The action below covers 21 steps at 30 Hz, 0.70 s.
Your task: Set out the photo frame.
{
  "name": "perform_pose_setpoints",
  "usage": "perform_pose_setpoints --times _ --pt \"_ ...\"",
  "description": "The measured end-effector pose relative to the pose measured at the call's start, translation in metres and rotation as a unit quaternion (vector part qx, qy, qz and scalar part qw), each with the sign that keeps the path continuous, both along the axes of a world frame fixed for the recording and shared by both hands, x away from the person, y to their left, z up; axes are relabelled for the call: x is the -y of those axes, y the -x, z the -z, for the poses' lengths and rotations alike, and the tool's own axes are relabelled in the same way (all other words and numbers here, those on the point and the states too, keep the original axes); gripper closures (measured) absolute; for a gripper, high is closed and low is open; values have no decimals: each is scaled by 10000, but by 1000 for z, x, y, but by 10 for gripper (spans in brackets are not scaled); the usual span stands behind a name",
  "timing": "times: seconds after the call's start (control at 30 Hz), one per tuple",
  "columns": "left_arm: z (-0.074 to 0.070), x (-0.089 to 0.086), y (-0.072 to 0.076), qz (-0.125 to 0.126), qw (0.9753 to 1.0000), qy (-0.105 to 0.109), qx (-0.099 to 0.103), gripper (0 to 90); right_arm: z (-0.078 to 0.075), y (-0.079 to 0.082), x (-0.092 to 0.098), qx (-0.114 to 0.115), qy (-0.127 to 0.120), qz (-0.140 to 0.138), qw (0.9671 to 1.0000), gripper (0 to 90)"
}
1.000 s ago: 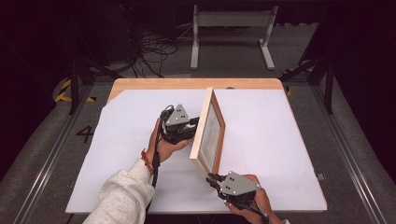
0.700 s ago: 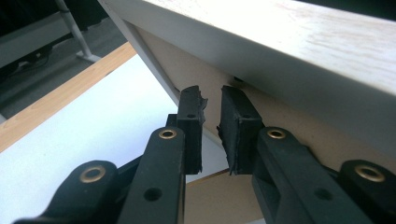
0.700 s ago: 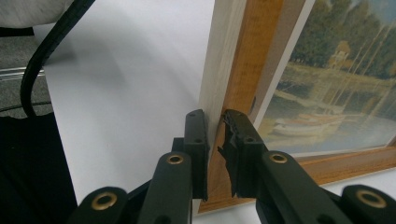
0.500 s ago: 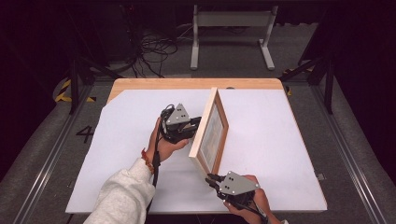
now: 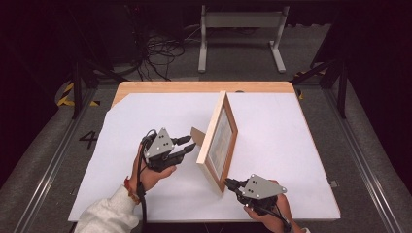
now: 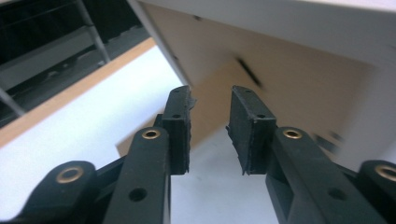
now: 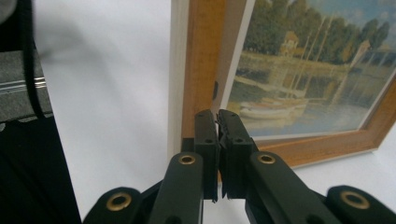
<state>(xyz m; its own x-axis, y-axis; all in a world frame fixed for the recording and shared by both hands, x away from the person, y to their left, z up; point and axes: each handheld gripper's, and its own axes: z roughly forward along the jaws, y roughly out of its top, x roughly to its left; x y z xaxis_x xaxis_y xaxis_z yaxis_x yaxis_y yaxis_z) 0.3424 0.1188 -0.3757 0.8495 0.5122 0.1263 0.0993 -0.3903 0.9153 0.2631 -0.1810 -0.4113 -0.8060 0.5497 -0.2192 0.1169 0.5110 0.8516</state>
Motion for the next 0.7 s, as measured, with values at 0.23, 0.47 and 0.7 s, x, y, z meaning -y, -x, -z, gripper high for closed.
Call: perform_pose_setpoints --times 0.23,0.47,0.7 --pt "22 0 37 -35 9995 -4 -307 441 7 -11 10 -50 196 267 9994 840" --pt "49 19 58 73 9986 -229 -471 342 11 -22 31 -108 259 682 9973 785" --pt "64 42 63 80 9980 -326 -527 286 13 -23 45 -108 278 978 9948 663"
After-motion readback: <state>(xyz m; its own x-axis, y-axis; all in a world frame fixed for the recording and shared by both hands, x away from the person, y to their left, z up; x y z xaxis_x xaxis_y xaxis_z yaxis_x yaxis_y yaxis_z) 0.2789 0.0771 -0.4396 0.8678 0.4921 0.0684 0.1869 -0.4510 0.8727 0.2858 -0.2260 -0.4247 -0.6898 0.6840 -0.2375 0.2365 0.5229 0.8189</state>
